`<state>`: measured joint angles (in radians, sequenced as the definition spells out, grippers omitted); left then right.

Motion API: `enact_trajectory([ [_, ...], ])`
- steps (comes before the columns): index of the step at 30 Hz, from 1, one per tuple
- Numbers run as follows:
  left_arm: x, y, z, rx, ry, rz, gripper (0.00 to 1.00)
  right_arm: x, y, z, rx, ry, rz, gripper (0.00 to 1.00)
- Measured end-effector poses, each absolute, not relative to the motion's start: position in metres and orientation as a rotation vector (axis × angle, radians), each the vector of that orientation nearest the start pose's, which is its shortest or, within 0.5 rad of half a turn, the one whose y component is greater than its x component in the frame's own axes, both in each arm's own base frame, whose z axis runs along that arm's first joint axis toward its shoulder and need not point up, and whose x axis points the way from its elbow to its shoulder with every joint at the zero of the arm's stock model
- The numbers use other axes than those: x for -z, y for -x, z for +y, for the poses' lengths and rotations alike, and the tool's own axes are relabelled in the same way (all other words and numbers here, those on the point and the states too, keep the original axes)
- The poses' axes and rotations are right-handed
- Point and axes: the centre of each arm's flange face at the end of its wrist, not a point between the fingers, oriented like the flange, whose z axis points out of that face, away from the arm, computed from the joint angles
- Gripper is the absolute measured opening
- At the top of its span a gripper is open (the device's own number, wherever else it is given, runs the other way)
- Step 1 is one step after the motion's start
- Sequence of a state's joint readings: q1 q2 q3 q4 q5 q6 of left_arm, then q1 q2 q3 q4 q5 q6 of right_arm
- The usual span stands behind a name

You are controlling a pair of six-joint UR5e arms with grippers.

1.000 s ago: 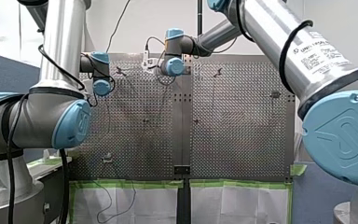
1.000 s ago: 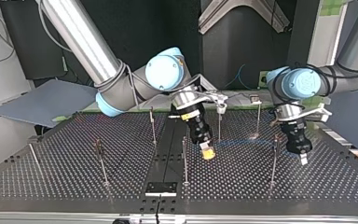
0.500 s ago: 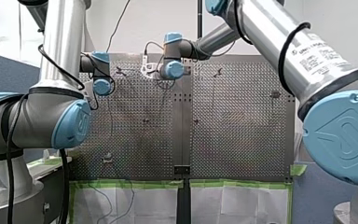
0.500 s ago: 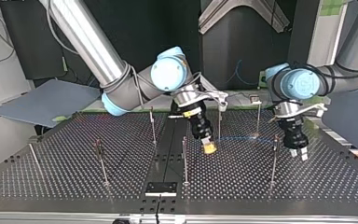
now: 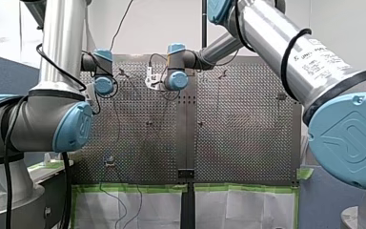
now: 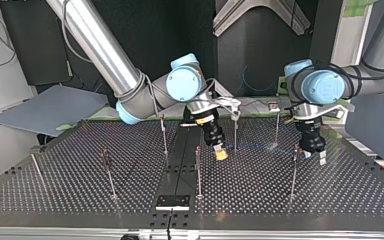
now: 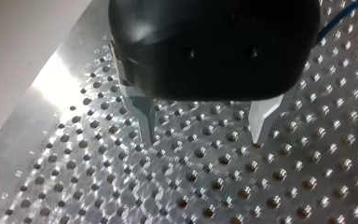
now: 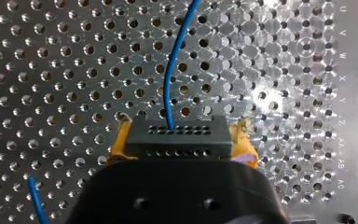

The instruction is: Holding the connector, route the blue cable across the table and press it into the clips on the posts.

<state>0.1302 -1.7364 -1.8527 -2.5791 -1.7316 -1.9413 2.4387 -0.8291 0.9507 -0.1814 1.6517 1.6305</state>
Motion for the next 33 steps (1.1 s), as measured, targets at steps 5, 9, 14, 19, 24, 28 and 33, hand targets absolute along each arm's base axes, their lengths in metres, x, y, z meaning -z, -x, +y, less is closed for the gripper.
enact_trajectory([
  [5,-0.325,-0.523,-0.051,0.109,0.504,1.409,1.00,-0.334,-0.677,-0.410,-1.848,-1.697,-0.767,0.00],
  [9,-0.324,-0.509,-0.054,0.116,0.515,1.434,1.00,-0.333,-0.677,-0.410,-1.845,-1.702,-0.769,0.00],
  [14,-0.322,-0.488,-0.058,0.117,0.526,1.471,1.00,-0.332,-0.676,-0.410,-1.840,-1.706,-0.771,0.00],
  [19,-0.320,-0.469,-0.062,0.122,0.535,1.505,1.00,-0.332,-0.676,-0.410,-1.838,-1.708,-0.772,0.00],
  [24,-0.329,-0.454,-0.065,0.135,0.536,1.499,1.00,-0.332,-0.675,-0.412,-1.834,-1.710,-0.775,0.00],
  [28,-0.343,-0.447,-0.068,0.181,0.530,1.463,1.00,-0.332,-0.674,-0.412,-1.830,-1.712,-0.777,0.00],
  [33,-0.362,-0.443,-0.069,0.231,0.526,1.395,1.00,-0.331,-0.673,-0.413,-1.826,-1.717,-0.779,0.00],
])
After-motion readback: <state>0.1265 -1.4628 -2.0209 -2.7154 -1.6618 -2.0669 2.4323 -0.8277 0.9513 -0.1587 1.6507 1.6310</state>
